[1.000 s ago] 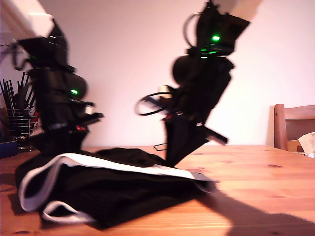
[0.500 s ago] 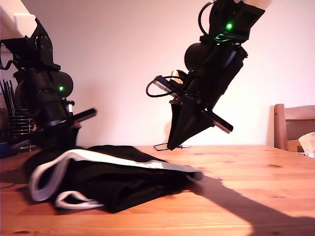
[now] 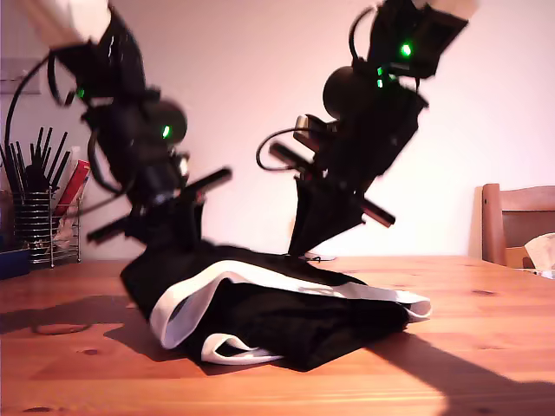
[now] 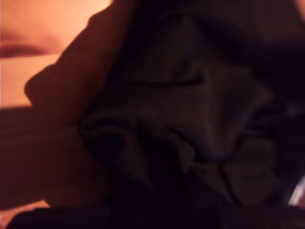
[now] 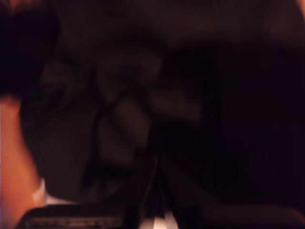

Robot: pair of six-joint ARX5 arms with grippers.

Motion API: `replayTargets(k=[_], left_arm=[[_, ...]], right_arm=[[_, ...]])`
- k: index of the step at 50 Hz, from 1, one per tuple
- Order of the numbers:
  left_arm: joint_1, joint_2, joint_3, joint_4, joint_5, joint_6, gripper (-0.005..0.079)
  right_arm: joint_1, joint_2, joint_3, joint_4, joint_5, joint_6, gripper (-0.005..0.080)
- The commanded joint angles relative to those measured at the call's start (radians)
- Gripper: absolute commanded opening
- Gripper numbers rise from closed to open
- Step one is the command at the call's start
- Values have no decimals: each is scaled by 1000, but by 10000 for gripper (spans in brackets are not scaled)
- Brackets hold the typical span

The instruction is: Fold the shorts in front of you. After folding it, place it to the left side.

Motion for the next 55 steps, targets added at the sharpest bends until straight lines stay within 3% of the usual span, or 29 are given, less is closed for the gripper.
replayTargets(k=[1, 14, 35, 42, 55], left_arm=[[19, -15, -18, 18, -11, 4, -19], [22, -15, -18, 58, -14, 39, -19], [29, -15, -18, 92, -18, 140, -19], [21, -15, -18, 89, 15, 204, -19], [-11, -16, -18, 72, 39, 244, -19]], right_arm=[[1, -9, -74, 49, 2, -18, -12], [-10, -92, -189, 263, 46, -18, -12], [76, -428, -616, 777, 335, 50, -12], [121, -429, -695, 855, 411, 64, -12], [131, -396, -735, 921, 422, 76, -12]])
